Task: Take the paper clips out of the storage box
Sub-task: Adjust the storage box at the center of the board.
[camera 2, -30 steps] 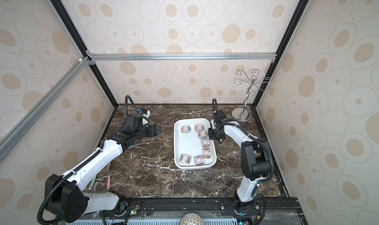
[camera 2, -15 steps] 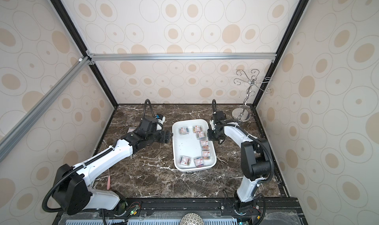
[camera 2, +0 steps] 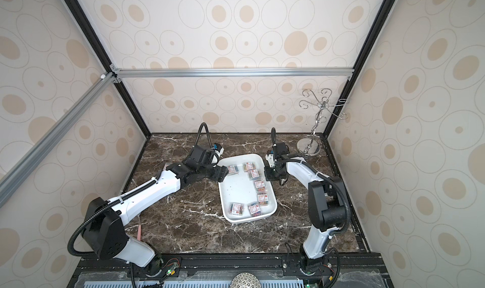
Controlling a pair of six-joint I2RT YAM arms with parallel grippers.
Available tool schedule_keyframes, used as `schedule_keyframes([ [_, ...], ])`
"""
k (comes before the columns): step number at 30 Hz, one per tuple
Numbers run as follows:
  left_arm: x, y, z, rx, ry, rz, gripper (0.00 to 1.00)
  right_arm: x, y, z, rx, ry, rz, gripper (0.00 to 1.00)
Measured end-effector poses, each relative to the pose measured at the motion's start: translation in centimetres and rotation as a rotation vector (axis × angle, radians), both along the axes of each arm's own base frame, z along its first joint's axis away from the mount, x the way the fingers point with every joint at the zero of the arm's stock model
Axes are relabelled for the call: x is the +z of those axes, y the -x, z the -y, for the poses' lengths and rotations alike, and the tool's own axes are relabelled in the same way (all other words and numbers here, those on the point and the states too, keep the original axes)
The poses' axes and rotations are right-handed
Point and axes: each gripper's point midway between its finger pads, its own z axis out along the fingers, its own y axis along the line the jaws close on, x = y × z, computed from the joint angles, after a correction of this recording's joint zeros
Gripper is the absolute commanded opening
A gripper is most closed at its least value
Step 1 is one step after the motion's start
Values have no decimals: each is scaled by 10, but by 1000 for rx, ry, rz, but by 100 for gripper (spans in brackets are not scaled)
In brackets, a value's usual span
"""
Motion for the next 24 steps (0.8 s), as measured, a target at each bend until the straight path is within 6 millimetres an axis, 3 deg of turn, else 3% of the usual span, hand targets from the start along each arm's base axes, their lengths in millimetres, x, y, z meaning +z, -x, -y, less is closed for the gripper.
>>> schedule_keyframes([
  [12, -24, -18, 21, -136, -131, -16, 80, -1, 7, -3, 60, -3, -11, 2],
  [24, -73, -29, 35, -242, -243, -106, 78, -1, 7, -2, 60, 0, -10, 2],
])
